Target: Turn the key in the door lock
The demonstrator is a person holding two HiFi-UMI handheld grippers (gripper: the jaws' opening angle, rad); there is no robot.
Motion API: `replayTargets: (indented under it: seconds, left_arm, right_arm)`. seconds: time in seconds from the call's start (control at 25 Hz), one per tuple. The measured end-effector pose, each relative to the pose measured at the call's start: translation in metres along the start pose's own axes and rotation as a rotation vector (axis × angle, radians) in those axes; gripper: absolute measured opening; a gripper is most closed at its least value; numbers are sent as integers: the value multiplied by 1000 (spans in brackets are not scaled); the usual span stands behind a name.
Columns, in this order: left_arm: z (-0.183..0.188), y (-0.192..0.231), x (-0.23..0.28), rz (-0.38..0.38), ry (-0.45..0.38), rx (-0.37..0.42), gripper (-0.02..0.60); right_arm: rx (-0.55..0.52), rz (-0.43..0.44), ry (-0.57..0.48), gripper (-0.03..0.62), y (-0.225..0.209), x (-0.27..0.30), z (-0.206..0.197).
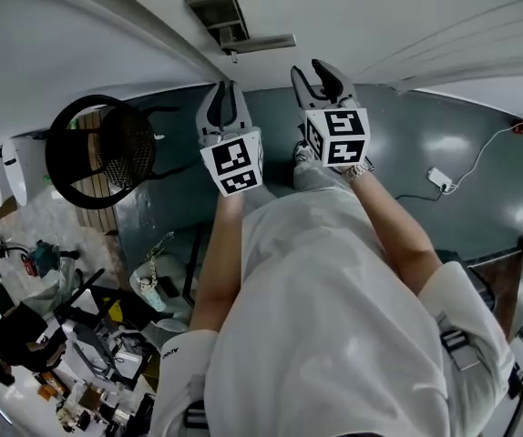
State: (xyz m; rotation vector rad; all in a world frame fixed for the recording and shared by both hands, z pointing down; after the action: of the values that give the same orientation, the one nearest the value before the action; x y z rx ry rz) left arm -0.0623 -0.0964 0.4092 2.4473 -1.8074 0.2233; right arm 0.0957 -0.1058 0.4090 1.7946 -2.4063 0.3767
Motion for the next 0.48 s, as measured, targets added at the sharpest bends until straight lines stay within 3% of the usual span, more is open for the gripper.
replayTargets:
  seconds: [0.08, 0.32, 0.48]
  left_arm:
    - [-5, -7, 5, 16, 20, -14, 99]
    - [-20, -1, 32, 100, 42, -92, 103]
    - [-29, 8, 52, 108, 29, -169, 103]
  right_arm:
    - [-5, 12, -4, 0, -11, -6, 4]
    - [38, 73, 7, 0, -26, -4, 7]
    - [11, 63, 16, 0, -26, -5, 11]
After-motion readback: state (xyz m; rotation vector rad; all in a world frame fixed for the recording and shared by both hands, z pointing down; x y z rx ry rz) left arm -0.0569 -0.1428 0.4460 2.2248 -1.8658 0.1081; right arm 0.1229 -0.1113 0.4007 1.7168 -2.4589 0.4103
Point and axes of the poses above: the fingertips, and each gripper's own axes: x forward along the fingers, y to its left, z out of its top, the point moved 3 cm from there along -x, backward along the fingers, and after that the axes turned 11 degrees about -y, right-handed, at the moved point
